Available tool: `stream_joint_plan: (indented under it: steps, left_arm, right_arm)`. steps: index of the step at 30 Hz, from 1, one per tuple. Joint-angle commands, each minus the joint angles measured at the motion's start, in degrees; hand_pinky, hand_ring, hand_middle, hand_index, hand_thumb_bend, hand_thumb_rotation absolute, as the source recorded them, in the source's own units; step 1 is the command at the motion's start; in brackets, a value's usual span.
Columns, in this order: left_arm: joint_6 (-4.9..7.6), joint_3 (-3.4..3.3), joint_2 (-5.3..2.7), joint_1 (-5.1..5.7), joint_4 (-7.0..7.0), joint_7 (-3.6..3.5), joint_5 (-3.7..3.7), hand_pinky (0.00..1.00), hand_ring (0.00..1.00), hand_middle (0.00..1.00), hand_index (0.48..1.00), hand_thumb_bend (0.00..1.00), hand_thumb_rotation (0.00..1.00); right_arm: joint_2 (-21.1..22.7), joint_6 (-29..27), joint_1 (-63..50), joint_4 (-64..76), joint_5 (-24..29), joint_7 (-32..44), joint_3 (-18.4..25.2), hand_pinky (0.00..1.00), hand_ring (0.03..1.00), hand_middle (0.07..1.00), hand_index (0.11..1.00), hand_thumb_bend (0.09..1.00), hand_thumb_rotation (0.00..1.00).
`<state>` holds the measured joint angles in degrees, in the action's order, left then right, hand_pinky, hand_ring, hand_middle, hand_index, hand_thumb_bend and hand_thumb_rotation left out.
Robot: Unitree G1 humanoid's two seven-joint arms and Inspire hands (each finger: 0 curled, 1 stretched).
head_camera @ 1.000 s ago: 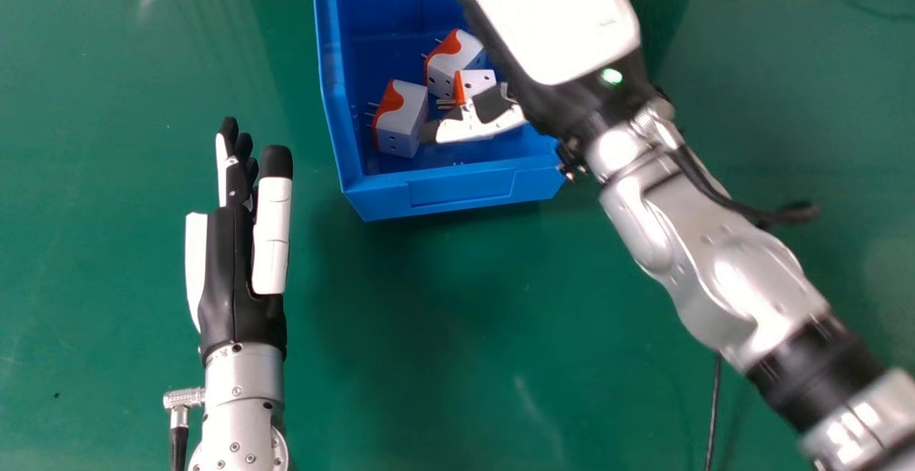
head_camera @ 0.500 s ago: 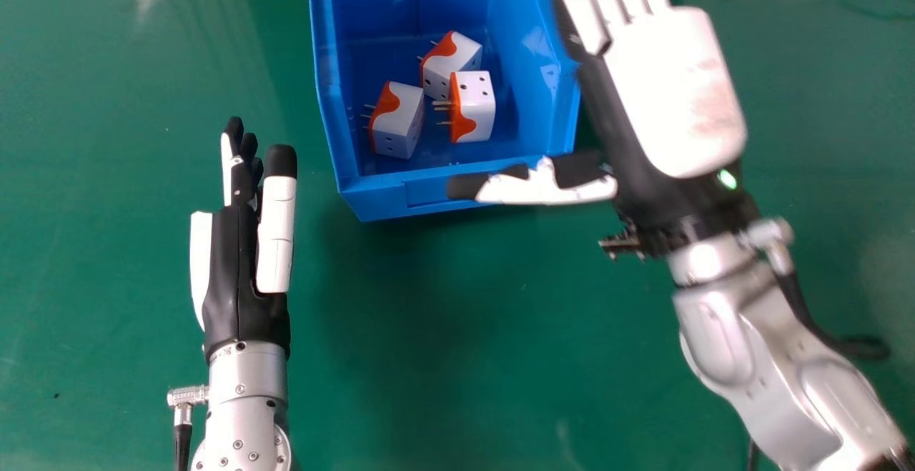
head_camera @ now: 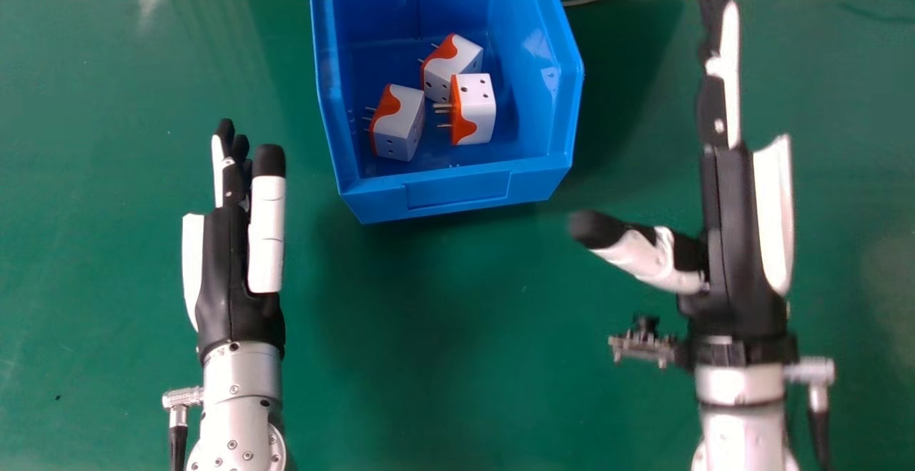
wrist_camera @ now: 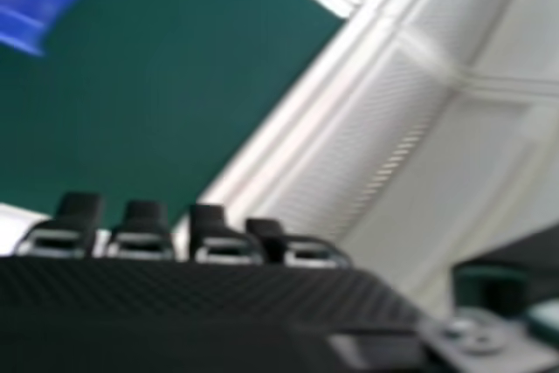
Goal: Pick all objects and put in blue box
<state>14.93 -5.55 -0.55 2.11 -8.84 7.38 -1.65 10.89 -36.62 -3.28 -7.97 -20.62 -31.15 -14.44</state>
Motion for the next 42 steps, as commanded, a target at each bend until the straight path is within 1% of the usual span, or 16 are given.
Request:
stream_joint_plan:
  steps: [1,3,6,8,12,17,21,24,25,27,28,30,33,35,39,42]
  left_arm:
    - [1.98,-0.4,0.77,-1.08,-0.52,-0.7,0.49,1.0,1.0,1.0,1.0,0.88,1.0]
    - [3.0,-0.7,1.14,-1.56,-1.52,-1.61,1.16,1.0,1.0,1.0,1.0,0.88,1.0]
    - [3.79,-1.3,1.73,-2.36,-2.81,-3.23,2.85,1.0,1.0,1.0,1.0,0.88,1.0]
    - [3.56,-1.63,2.15,-2.57,-2.76,-3.6,3.24,1.0,1.0,1.0,1.0,0.88,1.0]
    - [3.35,-2.54,2.07,-2.65,-1.96,-3.05,3.27,1.0,1.0,1.0,1.0,0.89,1.0]
    - [4.0,-3.06,2.32,-2.2,-0.91,-4.02,3.86,1.0,1.0,1.0,1.0,0.89,1.0]
    - [4.31,-3.21,2.85,-2.01,-0.5,-2.83,2.43,1.0,1.0,1.0,1.0,0.89,1.0]
    - [3.21,-3.32,2.81,-1.76,0.53,-2.46,2.43,1.0,1.0,1.0,1.0,0.89,1.0]
    - [3.57,-3.25,2.82,-1.65,0.49,-2.53,2.3,1.0,1.0,1.0,1.0,0.89,1.0]
    - [4.48,-2.77,2.94,-1.32,-0.34,-3.97,3.0,1.0,1.0,1.0,1.0,0.9,1.0]
    - [5.04,-2.46,3.16,-1.17,-0.92,-4.53,2.9,1.0,1.0,1.0,1.0,0.9,1.0]
    - [6.25,-2.28,2.91,-1.02,-1.94,-5.22,3.18,1.0,1.0,1.0,1.0,0.89,1.0]
    - [8.9,-2.4,2.57,-1.44,-3.62,-4.7,2.54,1.0,1.0,1.0,1.0,0.89,1.0]
    - [10.12,-2.64,2.57,-1.83,-4.29,-4.55,2.63,1.0,1.0,1.0,1.0,0.89,1.0]
    - [11.46,-3.28,3.35,-2.35,-5.53,-5.35,3.56,1.0,1.0,1.0,1.0,0.88,1.0]
    - [11.9,-3.27,4.06,-2.51,-6.13,-5.98,3.5,1.0,1.0,1.0,1.0,0.88,1.0]
  right_arm:
    - [-1.3,-1.9,-0.7,0.4,2.6,2.2,1.4,0.97,0.999,0.999,0.999,0.866,0.97]
    - [-1.9,-1.7,-1.2,-0.1,4.2,4.5,1.9,0.98,0.999,1.0,0.999,0.848,0.98]
    - [-2.9,-0.7,-1.6,-0.5,5.6,7.1,3.1,0.99,1.0,1.0,1.0,0.818,0.99]
    - [-3.7,-0.3,-1.8,-0.8,6.4,8.4,4.0,0.99,1.0,1.0,1.0,0.808,0.99]
    - [-4.9,0.8,-2.1,-0.8,6.8,10.4,5.7,0.99,1.0,1.0,1.0,0.798,0.99]
    - [-6.0,2.4,-2.5,-0.6,7.6,12.9,7.0,1.0,1.0,1.0,1.0,0.809,1.0]
    - [-6.9,2.8,-2.5,-0.6,7.7,14.2,7.8,1.0,1.0,1.0,1.0,0.819,1.0]
    - [-7.2,3.0,-2.5,-0.6,7.9,15.2,8.3,1.0,1.0,1.0,1.0,0.824,1.0]
    - [-7.4,3.2,-2.6,-0.4,8.0,15.5,8.5,1.0,1.0,1.0,1.0,0.824,1.0]
    - [-7.8,3.9,-2.9,0.1,8.2,16.1,8.8,1.0,1.0,1.0,1.0,0.826,1.0]
    - [-8.1,4.4,-3.1,0.5,8.2,16.3,8.9,1.0,1.0,1.0,1.0,0.826,1.0]
    - [-8.3,4.9,-3.5,1.1,8.2,16.8,9.1,1.0,1.0,1.0,1.0,0.831,1.0]
    - [-8.5,5.7,-3.9,1.9,8.0,17.4,9.4,1.0,1.0,1.0,1.0,0.84,1.0]
    - [-8.6,6.3,-4.1,2.5,8.0,17.9,9.6,1.0,1.0,1.0,1.0,0.84,1.0]
    - [-9.6,7.4,-4.2,3.7,10.1,19.0,10.2,1.0,1.0,1.0,1.0,0.852,1.0]
    - [-10.1,8.8,-4.5,4.7,11.1,19.6,10.6,1.0,1.0,1.0,1.0,0.851,1.0]
